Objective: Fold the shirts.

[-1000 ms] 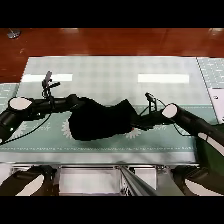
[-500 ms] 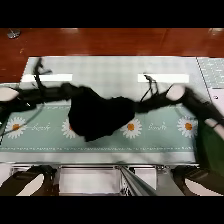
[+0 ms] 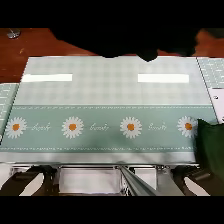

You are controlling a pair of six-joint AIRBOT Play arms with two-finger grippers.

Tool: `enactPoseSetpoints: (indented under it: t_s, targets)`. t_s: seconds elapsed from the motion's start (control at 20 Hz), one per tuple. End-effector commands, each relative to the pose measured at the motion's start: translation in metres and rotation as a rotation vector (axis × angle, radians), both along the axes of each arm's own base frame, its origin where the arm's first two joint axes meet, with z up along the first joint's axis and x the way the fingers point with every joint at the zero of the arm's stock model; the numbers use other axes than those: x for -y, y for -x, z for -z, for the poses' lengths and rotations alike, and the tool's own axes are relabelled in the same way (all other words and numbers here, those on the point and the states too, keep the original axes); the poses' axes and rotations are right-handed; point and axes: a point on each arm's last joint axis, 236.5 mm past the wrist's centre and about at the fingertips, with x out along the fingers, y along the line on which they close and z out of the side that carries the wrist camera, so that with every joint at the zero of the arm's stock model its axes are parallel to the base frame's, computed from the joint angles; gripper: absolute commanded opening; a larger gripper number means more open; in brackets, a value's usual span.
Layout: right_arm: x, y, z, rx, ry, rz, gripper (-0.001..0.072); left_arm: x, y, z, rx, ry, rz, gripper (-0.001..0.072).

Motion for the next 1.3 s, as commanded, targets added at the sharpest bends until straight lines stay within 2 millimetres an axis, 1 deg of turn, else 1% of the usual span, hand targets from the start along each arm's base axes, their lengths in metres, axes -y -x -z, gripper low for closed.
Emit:
enactPoseSetpoints:
  t_s: [0.0,0.1,0.15,0.2,0.3,0.35,0.45,0.5,0.6,0.7,0.8,0.9,0.95,1.0,1.1,1.2,1.25]
  targets:
    - [0.032,0.064,-0.033,0.082,0.068,0.036,0.0031,-0.024,0.039,-0.036,0.112,-0.104,-0.139,0.0027]
    - [0.043,0.087,-0.029,0.067,0.1,0.052,0.0031,-0.032,0.064,-0.029,0.103,-0.182,-0.18,0.0027]
    - [0.045,0.096,-0.026,0.044,0.097,0.053,0.0031,-0.031,0.077,-0.023,0.082,-0.202,-0.172,0.0027]
    - [0.043,0.105,-0.019,0.007,0.099,0.034,0.0031,-0.027,0.092,-0.015,0.058,-0.225,-0.146,0.0027]
    - [0.035,0.119,0.005,-0.099,0.125,-0.024,0.0031,-0.022,0.114,0.011,-0.005,-0.288,-0.101,0.0027]
    - [0.033,0.123,0.019,-0.155,0.132,-0.038,0.0031,-0.026,0.118,0.029,-0.072,-0.296,-0.108,0.0027]
    - [0.03,0.12,0.05,-0.262,0.145,-0.049,0.0031,-0.037,0.117,0.076,-0.241,-0.288,-0.154,0.0027]
    - [0.027,0.117,0.068,-0.313,0.148,-0.057,0.0031,-0.04,0.116,0.104,-0.314,-0.299,-0.156,0.0027]
    - [0.017,0.106,0.112,-0.428,0.141,-0.079,0.0031,-0.037,0.112,0.163,-0.466,-0.29,-0.125,0.0027]
    - [-0.003,0.09,0.16,-0.515,0.084,-0.118,0.0031,-0.028,0.109,0.224,-0.616,-0.284,-0.056,0.0027]
    - [-0.021,0.07,0.213,-0.587,0.002,-0.112,0.0031,-0.024,0.098,0.279,-0.73,-0.242,-0.042,0.0027]
    - [-0.028,0.054,0.272,-0.679,-0.047,-0.071,0.003,-0.03,0.074,0.323,-0.78,-0.191,-0.105,0.0027]
    - [-0.028,0.043,0.3,-0.71,-0.053,-0.036,0.0031,-0.036,0.06,0.336,-0.779,-0.174,-0.151,0.0027]
    - [-0.027,0.032,0.321,-0.736,-0.057,-0.005,0.0031,-0.043,0.044,0.346,-0.77,-0.167,-0.193,0.0027]
    - [-0.032,0.006,0.351,-0.781,-0.087,0.042,0.0031,-0.054,0.014,0.361,-0.775,-0.154,-0.261,0.0027]
    - [-0.047,-0.019,0.368,-0.803,-0.171,0.06,0.0031,-0.065,-0.012,0.383,-0.822,-0.105,-0.337,0.0027]
    - [-0.053,-0.032,0.375,-0.81,-0.205,0.071,0.0031,-0.065,-0.023,0.392,-0.848,-0.063,-0.358,0.0027]
